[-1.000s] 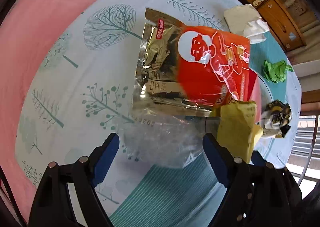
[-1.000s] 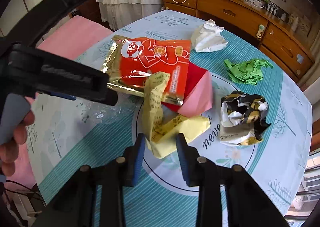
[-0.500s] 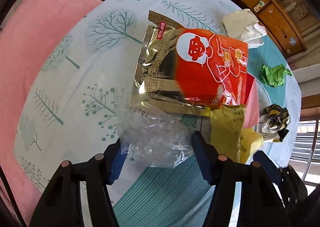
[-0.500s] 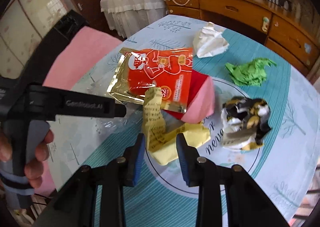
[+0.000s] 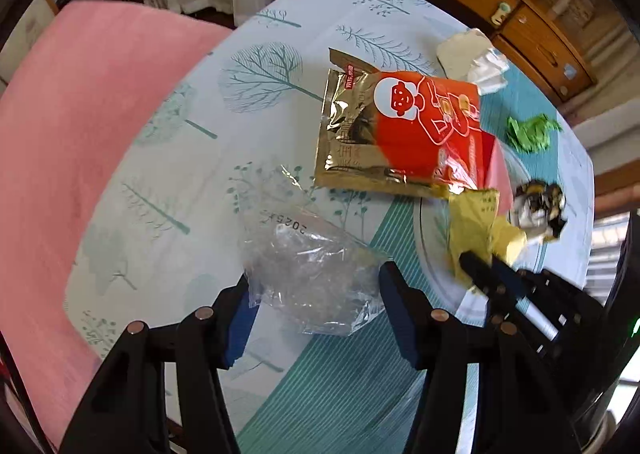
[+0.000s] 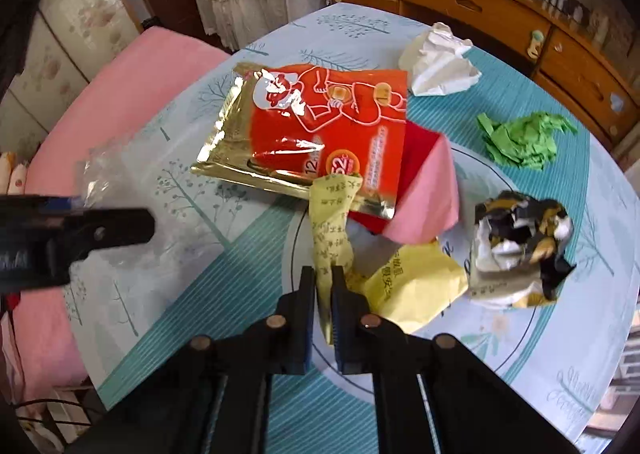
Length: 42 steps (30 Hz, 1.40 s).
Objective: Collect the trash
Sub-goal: 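Grasp the clear plastic bag with left gripper while right gripper grasps the yellow paper, then carry the plastic bag and yellow paper over the bin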
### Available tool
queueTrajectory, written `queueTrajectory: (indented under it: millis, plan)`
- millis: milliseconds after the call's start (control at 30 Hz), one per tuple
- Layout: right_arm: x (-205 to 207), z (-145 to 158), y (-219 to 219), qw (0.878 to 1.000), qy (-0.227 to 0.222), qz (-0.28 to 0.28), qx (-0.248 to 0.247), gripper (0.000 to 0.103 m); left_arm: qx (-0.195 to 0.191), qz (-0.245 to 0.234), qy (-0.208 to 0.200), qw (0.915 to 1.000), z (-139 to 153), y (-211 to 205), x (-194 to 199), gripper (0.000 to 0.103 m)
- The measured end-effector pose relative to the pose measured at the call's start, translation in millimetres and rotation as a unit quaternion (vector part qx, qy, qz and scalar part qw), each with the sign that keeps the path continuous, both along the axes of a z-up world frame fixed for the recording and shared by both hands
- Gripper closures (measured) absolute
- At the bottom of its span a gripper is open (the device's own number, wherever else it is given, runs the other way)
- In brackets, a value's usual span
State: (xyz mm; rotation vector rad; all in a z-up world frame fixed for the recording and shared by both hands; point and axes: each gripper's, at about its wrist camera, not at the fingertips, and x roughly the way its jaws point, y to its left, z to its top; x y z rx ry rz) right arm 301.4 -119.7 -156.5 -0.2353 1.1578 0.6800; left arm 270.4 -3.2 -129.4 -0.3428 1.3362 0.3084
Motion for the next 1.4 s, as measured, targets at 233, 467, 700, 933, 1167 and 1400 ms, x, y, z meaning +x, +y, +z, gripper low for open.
queueTrajectory:
  millis: [233,467,700,933,1167,1400]
  plan:
    - [-27.8,20.5,-25.8,0.997,0.032,-0.051,0.047,0.097,0.042,-0.078,-0.022,0.9958,33.8,-7.5,-37.8,0.046]
    - [-85.6,54.6,-44.7,0.990,0.030,-0.119,0.073,0.097,0.095,-0.183,-0.075,0.9757,76.6,-10.7,-84.1,0.046]
    - [-172.3,79.3,-40.9,0.974,0.005,-0.214,0.073,0.098,0.105,-0.295,-0.131,0.9406,106.3,-0.9,-145.0,0.046]
    - [-266.6,86.9,-5.8,0.953,-0.007,-0.297,0.063,0.097,0.077,-0.348,-0.171,0.9185,117.2,37.9,-205.2,0.046]
    - [-329.8,88.4,24.2,0.949,-0.006,-0.314,0.020,0.097,0.049,-0.388,-0.149,0.9082,91.4,56.9,-254.5,0.046]
    - [-369.8,74.1,28.8,0.949,0.018,-0.315,-0.015,0.097,0.025,-0.411,-0.095,0.9063,48.1,49.9,-286.0,0.046]
